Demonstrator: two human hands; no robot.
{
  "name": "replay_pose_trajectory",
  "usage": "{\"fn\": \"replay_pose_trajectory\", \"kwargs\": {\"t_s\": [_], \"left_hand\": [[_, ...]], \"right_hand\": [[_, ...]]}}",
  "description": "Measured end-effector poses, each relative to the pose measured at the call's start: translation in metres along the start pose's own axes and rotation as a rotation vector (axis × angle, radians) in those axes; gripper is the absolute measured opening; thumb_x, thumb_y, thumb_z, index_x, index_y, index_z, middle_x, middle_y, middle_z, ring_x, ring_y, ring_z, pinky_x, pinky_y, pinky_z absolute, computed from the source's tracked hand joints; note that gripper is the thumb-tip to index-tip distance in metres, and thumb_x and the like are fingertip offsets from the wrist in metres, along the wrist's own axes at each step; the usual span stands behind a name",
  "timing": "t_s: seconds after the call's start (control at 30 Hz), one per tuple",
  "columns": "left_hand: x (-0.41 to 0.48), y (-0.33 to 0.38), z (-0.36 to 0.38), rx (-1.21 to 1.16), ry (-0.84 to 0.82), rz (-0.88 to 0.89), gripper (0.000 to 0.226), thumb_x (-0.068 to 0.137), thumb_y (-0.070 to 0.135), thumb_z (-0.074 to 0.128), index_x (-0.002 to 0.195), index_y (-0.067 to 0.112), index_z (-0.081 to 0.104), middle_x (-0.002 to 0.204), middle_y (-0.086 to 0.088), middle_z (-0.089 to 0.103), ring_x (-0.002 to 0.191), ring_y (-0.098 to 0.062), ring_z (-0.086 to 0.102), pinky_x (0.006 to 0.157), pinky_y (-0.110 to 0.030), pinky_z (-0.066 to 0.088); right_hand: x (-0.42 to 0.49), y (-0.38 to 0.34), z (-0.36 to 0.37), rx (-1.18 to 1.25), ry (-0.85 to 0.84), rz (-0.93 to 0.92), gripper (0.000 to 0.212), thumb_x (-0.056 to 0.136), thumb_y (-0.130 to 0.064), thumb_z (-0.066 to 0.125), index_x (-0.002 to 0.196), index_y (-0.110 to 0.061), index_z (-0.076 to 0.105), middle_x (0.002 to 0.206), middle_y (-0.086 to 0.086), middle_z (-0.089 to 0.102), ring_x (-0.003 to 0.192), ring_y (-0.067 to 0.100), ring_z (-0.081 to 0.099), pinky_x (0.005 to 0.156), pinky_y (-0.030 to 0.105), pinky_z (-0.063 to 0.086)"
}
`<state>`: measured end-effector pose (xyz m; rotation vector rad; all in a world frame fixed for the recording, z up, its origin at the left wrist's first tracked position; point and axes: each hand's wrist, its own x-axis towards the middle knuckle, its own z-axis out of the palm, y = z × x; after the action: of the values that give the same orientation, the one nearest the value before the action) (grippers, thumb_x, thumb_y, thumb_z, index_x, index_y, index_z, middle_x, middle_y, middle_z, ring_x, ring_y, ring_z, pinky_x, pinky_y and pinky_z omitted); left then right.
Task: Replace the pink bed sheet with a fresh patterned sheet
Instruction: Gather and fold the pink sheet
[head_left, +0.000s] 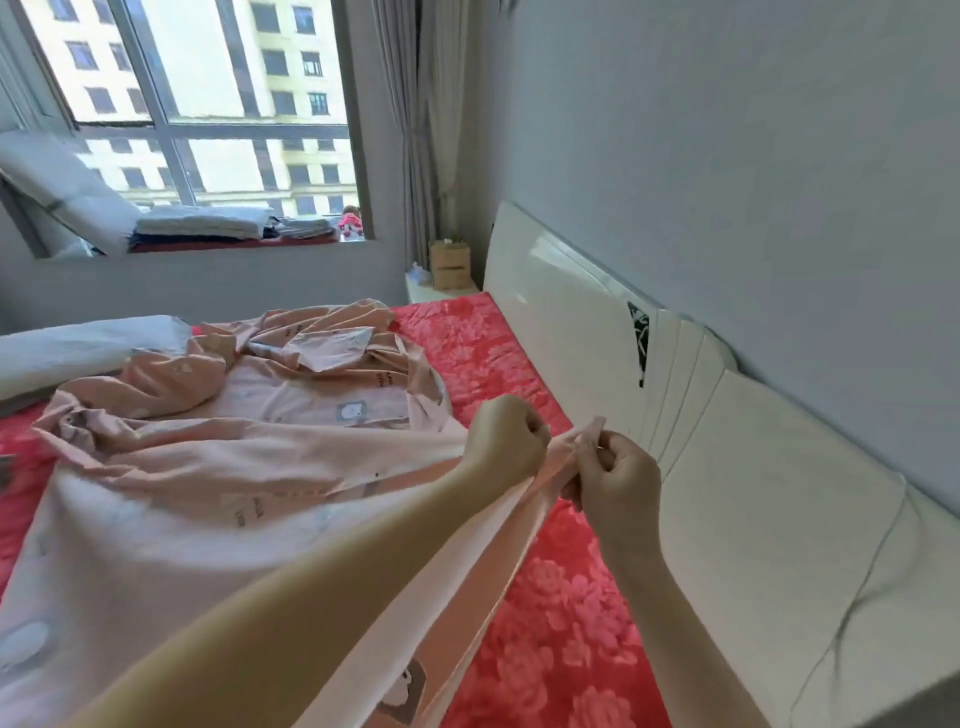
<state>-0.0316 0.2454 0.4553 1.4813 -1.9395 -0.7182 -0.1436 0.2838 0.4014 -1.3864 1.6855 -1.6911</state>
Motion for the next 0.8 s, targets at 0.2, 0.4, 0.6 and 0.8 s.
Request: {"fn": "replay_pose_trajectory", "kwargs": {"t_s": [0.2,0.4,0.6,0.8], "left_hand": [[-0.001,-0.015,0.008,-0.039,-0.051,-0.021,0.022,0.071,-0.006,0.057,0.054,0.001,0.067,0.055,-0.011,0.067,0.054,-0.023,0.066,0.062,-0.040,0.059],[-0.002,-0.017,0.006,-0.033,-0.053,-0.022,0.018,0.080,0.001,0.059,0.064,0.000,0.068,0.066,-0.020,0.068,0.062,-0.031,0.068,0.064,-0.040,0.059],[-0.006,-0.013,-0.001,0.109,-0.073,0.046,0.016,0.077,0.002,0.058,0.066,0.000,0.069,0.069,-0.018,0.067,0.066,-0.029,0.061,0.062,-0.035,0.053],[-0.008,-0.016,-0.015,0.253,-0.175,0.014,0.016,0.074,0.007,0.054,0.065,0.018,0.061,0.066,-0.003,0.054,0.062,-0.019,0.044,0.053,-0.027,0.037]], "right_hand": [[-0.025,0.021,0.014,-0.211,0.011,-0.128,0.044,0.097,-0.020,0.050,0.055,-0.013,0.042,0.043,0.000,0.042,0.038,0.014,0.032,0.040,0.025,0.023],[-0.035,0.014,0.031,-0.365,0.045,-0.250,0.029,0.091,-0.016,0.046,0.069,-0.004,0.061,0.048,0.005,0.055,0.038,0.018,0.037,0.046,0.022,0.021],[-0.045,0.004,0.034,-0.326,-0.031,-0.245,0.019,0.085,-0.017,0.045,0.068,-0.012,0.050,0.048,-0.014,0.040,0.036,0.007,0.034,0.041,0.017,0.023],[-0.042,0.007,0.039,-0.292,-0.073,-0.112,0.038,0.082,-0.009,0.064,0.053,-0.009,0.039,0.042,-0.001,0.041,0.038,0.015,0.033,0.042,0.023,0.025]]}}
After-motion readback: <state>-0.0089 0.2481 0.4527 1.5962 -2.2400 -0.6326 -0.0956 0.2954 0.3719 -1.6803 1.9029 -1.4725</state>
